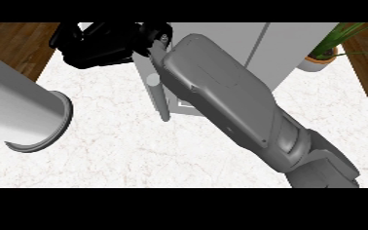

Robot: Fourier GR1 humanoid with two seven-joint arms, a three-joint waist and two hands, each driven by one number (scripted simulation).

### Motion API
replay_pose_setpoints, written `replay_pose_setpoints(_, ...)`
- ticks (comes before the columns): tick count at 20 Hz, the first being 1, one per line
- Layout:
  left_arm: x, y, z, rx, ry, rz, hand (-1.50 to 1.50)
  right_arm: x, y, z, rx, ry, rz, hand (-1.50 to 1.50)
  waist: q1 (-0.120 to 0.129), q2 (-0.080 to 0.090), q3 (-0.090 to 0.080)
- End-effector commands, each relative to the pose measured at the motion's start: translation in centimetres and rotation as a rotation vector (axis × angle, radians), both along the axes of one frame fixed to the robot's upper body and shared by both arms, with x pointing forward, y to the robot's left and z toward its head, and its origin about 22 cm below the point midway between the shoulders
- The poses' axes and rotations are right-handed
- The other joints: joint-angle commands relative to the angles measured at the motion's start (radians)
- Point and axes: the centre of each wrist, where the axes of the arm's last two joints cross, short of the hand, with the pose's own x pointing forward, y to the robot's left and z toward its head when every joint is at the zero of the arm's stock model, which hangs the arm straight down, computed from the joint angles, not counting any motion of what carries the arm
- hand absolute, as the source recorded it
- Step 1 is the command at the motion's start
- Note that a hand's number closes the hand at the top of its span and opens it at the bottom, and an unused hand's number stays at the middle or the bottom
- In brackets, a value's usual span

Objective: Pick up the wine, place it into the cabinet and close the cabinet

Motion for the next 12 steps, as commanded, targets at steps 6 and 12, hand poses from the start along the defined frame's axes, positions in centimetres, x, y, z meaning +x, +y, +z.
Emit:
replay_pose_setpoints(6,0.1,-1.0,0.0,-0.045,0.011,-0.074,-1.5,5.5,-8.4,-2.6,0.045,0.03,-0.293,1.5,-0.045,0.042,0.017)
replay_pose_setpoints(12,0.7,-2.2,0.8,-0.064,-0.006,-0.108,-1.5,5.9,-9.6,-3.0,0.071,0.017,-0.305,1.5,-0.075,0.048,0.019)
